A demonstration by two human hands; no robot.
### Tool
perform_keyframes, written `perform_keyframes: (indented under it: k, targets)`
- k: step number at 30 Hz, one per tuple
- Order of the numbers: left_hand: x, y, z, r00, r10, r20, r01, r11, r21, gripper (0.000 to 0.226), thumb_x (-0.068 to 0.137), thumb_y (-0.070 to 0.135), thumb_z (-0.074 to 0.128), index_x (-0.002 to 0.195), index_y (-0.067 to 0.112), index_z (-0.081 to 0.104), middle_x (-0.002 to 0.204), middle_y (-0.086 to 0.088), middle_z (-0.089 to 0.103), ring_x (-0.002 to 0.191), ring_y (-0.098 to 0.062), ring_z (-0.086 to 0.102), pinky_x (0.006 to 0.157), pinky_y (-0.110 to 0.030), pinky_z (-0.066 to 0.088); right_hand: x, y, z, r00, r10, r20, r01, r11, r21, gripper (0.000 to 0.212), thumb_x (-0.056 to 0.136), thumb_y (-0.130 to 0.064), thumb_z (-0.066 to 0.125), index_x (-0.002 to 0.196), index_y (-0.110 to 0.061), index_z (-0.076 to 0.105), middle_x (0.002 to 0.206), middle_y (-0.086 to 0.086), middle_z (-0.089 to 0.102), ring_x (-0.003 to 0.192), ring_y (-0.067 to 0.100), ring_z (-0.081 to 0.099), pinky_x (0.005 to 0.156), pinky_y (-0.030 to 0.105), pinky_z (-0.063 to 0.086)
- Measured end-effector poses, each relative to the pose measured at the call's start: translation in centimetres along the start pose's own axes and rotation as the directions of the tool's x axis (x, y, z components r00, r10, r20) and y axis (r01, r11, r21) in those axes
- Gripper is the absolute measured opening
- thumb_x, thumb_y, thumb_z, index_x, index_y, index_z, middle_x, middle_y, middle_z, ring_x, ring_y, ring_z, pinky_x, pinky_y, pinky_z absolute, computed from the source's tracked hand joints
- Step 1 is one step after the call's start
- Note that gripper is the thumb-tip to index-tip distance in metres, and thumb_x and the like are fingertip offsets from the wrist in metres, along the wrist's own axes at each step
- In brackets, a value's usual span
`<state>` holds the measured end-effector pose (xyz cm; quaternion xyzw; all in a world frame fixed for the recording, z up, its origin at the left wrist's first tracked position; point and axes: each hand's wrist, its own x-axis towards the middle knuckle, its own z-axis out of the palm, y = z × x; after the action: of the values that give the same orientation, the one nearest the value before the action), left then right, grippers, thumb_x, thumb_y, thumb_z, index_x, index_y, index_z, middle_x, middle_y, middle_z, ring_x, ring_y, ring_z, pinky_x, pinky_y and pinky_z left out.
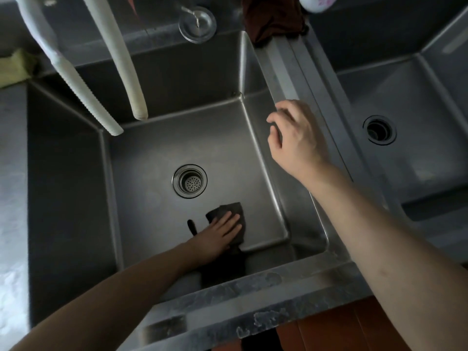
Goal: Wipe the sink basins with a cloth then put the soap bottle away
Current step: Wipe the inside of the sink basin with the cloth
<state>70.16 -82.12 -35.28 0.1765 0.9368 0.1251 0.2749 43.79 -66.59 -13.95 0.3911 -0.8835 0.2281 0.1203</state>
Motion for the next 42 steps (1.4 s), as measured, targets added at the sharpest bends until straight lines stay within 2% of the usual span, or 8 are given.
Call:
perform_keyframes:
  k: [5, 15, 19, 21, 25, 28, 33, 42]
  targets:
    - [0.9, -0.2, -2.2, 0.995, 0.087, 0.04, -0.089, 0.994, 0.057, 0.063, 0.107, 0.031, 0.038, 0.162, 0.014, 0.012, 0.169, -0.011, -0.007, 0.154, -0.035, -0.012, 0.124, -0.051, 0.003, -0.8, -0.7, 0.2, 0.997, -0.08, 0.02, 0.081, 0.997, -0.006, 0.018, 0.094, -0.011, 0.055, 0.102, -0.005, 0.069, 0.122, 0.015, 0.063, 0.118, 0.031, 0.058, 0.103, 0.042, 0.048]
    - [-3.9, -2.6, -2.4, 0.96, 0.238, 0.148, -0.253, 0.963, 0.089, 0.05, 0.105, 0.031, 0.036, 0.156, 0.031, 0.032, 0.17, -0.002, 0.011, 0.157, -0.027, 0.001, 0.122, -0.056, 0.02, -1.1, -0.7, 0.0, 0.992, -0.123, 0.043, 0.124, 0.992, -0.027, 0.013, 0.091, -0.01, 0.055, 0.094, -0.005, 0.067, 0.115, 0.013, 0.063, 0.111, 0.03, 0.058, 0.095, 0.043, 0.049]
    - [-6.3, -2.8, -2.3, 0.961, 0.146, 0.233, -0.165, 0.984, 0.062, 0.057, 0.099, 0.036, 0.016, 0.15, 0.036, 0.041, 0.168, 0.0, 0.019, 0.157, -0.023, 0.009, 0.116, -0.065, 0.021, -1.0, -0.8, -0.1, 0.989, -0.132, 0.062, 0.134, 0.991, -0.024, 0.014, 0.091, -0.009, 0.055, 0.095, -0.005, 0.067, 0.113, 0.012, 0.063, 0.109, 0.03, 0.059, 0.095, 0.043, 0.049]
    - [-7.6, -2.7, -2.3, 0.96, 0.049, 0.274, -0.06, 0.998, 0.03, 0.049, 0.104, 0.028, 0.026, 0.149, 0.042, 0.041, 0.168, 0.006, 0.017, 0.157, -0.017, 0.006, 0.115, -0.071, 0.013, -1.0, -0.9, -0.2, 0.988, -0.135, 0.08, 0.137, 0.99, -0.025, 0.016, 0.092, -0.01, 0.054, 0.097, -0.006, 0.068, 0.113, 0.011, 0.063, 0.109, 0.03, 0.059, 0.094, 0.044, 0.049]
    - [-8.9, -1.6, -4.5, 0.918, 0.035, 0.394, 0.024, 0.989, -0.143, 0.048, 0.103, 0.009, 0.046, 0.148, 0.025, 0.051, 0.166, 0.0, 0.027, 0.154, -0.019, 0.02, 0.126, -0.035, 0.012, -1.8, -1.9, -0.2, 0.988, -0.132, 0.085, 0.13, 0.991, 0.029, 0.018, 0.091, -0.01, 0.054, 0.099, -0.006, 0.069, 0.114, 0.013, 0.063, 0.108, 0.032, 0.06, 0.091, 0.046, 0.05]
    - [-10.3, -0.7, -6.2, 0.9, -0.08, 0.428, 0.151, 0.979, -0.134, 0.036, 0.1, 0.028, 0.053, 0.134, 0.032, 0.063, 0.15, -0.004, 0.051, 0.136, -0.025, 0.048, 0.117, -0.037, 0.034, -3.1, -3.8, 0.2, 0.987, -0.115, 0.111, 0.102, 0.988, 0.118, 0.016, 0.09, -0.007, 0.057, 0.099, -0.006, 0.07, 0.117, 0.015, 0.063, 0.111, 0.033, 0.06, 0.097, 0.046, 0.05]
    - [-13.2, -0.4, -8.7, 0.829, -0.26, 0.495, 0.463, 0.816, -0.347, 0.058, 0.091, 0.002, 0.046, 0.131, 0.042, 0.061, 0.14, 0.0, 0.059, 0.121, -0.024, 0.058, 0.108, -0.039, 0.044, -4.5, -7.1, -0.5, 0.984, -0.079, 0.159, 0.046, 0.979, 0.201, 0.017, 0.091, -0.007, 0.058, 0.102, -0.008, 0.071, 0.121, 0.014, 0.063, 0.112, 0.031, 0.061, 0.1, 0.039, 0.049]
    - [-18.0, 0.9, -13.4, 0.779, -0.553, 0.297, 0.598, 0.511, -0.617, 0.049, 0.095, -0.001, 0.044, 0.119, 0.031, 0.071, 0.124, 0.008, 0.066, 0.112, -0.016, 0.061, 0.094, -0.022, 0.04, -6.2, -12.6, -1.0, 0.964, -0.041, 0.262, -0.049, 0.942, 0.331, 0.02, 0.089, -0.003, 0.061, 0.106, -0.009, 0.072, 0.117, 0.013, 0.064, 0.115, 0.03, 0.059, 0.103, 0.04, 0.049]
